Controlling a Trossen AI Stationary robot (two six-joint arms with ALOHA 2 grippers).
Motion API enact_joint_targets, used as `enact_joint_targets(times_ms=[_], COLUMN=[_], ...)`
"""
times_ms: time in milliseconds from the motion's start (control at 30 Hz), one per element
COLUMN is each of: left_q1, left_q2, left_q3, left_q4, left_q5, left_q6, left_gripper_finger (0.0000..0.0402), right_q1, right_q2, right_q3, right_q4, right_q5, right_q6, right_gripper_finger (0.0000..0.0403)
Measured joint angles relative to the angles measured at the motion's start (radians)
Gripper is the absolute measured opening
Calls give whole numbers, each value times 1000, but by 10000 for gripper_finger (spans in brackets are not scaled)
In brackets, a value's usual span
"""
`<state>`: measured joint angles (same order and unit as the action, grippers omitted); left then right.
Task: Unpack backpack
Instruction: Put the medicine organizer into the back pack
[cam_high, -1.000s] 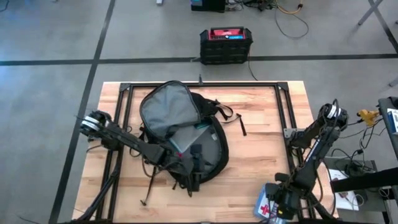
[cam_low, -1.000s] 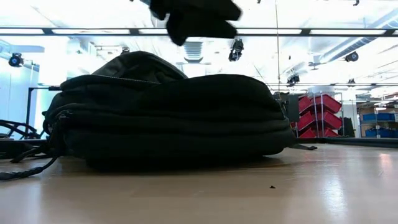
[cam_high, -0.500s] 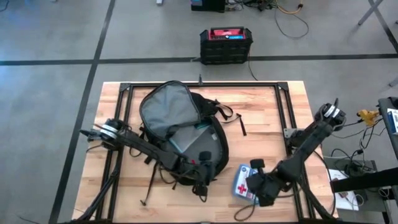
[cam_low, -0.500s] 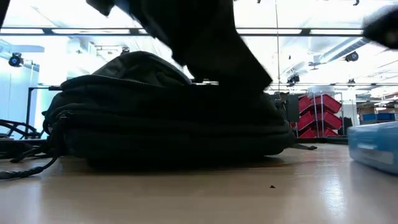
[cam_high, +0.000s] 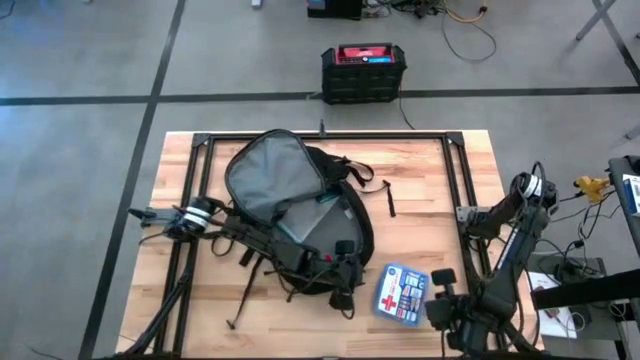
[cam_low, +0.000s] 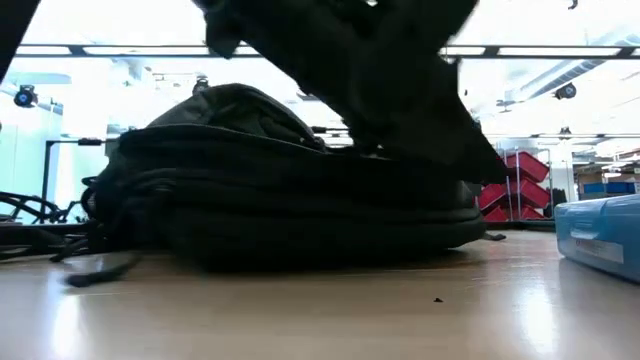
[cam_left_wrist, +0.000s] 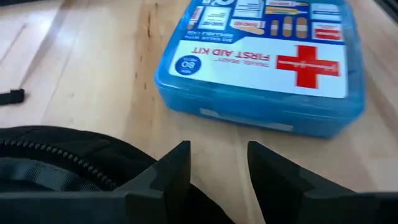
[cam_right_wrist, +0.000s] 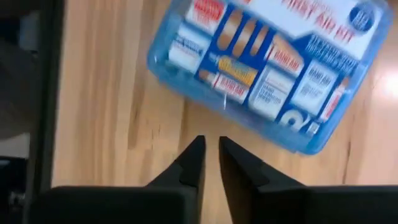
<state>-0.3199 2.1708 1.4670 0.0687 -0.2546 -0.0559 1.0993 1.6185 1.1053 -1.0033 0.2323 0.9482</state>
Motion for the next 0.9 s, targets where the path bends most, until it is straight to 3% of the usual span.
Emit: enact_joint_targets(times_ms=[200, 367, 800, 900], left_q1=[7, 30, 39, 39], left_q2=[27, 67, 118, 118], left_q3=[19, 16, 15, 6], left_q4=[-4, 9, 21, 25], left_q5=[-14, 34, 46, 49], left_q6=[99, 25, 11, 11], left_gripper_finger=[178, 185, 163, 160], right_q1=[0, 0, -4, -13], right_q2=[148, 236, 270, 277], right_q3=[20, 74, 97, 88], right_q4=[-32, -49, -146, -137], right_q5=[-19, 83, 359, 381], right_q6=[-91, -177, -211, -221], right_gripper_finger=[143, 196, 278, 288])
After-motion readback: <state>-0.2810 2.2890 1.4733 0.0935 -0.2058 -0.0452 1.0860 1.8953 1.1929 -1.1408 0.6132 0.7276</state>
